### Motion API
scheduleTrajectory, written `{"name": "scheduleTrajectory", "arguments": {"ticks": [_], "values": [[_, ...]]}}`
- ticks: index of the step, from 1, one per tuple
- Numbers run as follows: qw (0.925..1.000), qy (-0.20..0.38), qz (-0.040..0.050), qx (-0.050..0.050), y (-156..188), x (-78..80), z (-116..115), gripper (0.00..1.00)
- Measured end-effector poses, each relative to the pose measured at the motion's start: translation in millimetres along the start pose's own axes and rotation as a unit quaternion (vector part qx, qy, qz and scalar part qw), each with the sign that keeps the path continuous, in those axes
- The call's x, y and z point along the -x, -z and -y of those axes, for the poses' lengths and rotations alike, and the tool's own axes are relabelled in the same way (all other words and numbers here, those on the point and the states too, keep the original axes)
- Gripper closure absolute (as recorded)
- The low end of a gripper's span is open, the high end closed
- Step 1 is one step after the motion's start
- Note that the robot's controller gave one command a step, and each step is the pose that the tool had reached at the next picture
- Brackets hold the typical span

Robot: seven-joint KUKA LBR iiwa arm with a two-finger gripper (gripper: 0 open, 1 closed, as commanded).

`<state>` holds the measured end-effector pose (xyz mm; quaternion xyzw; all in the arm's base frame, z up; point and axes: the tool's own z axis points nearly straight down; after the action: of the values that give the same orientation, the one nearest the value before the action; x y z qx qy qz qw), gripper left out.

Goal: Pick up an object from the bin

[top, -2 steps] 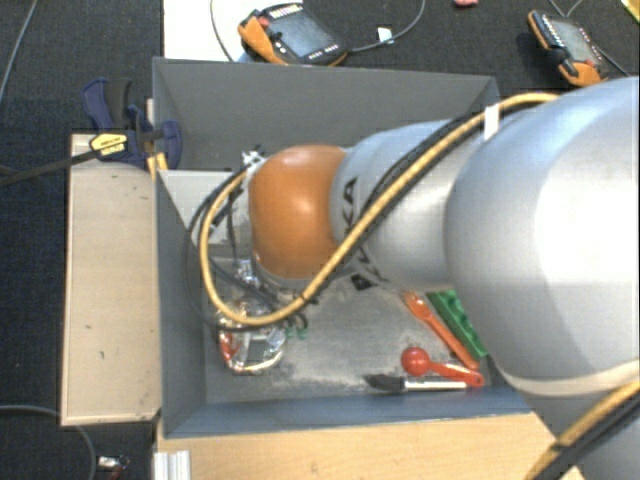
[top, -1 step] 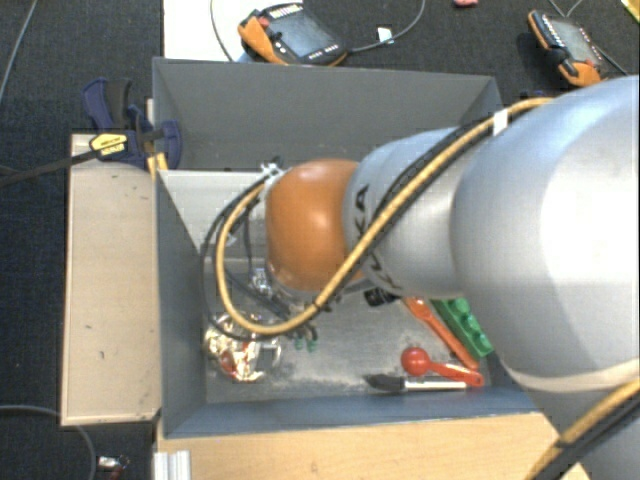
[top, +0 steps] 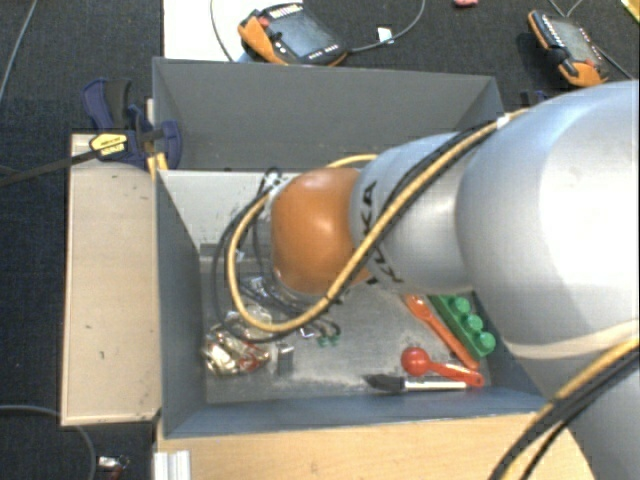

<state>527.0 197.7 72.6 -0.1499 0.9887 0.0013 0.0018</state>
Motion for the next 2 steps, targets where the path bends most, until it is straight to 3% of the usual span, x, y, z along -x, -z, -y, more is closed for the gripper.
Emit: {"name": "scheduleTrajectory", "arguments": {"ticks": [1,2], "values": [[0.9883,-0.152,0.002,-0.002,18.4,0.5,-31.6,1.0],[0.9882,-0.153,0.002,-0.002,18.5,0.6,-31.9,1.0]]}}
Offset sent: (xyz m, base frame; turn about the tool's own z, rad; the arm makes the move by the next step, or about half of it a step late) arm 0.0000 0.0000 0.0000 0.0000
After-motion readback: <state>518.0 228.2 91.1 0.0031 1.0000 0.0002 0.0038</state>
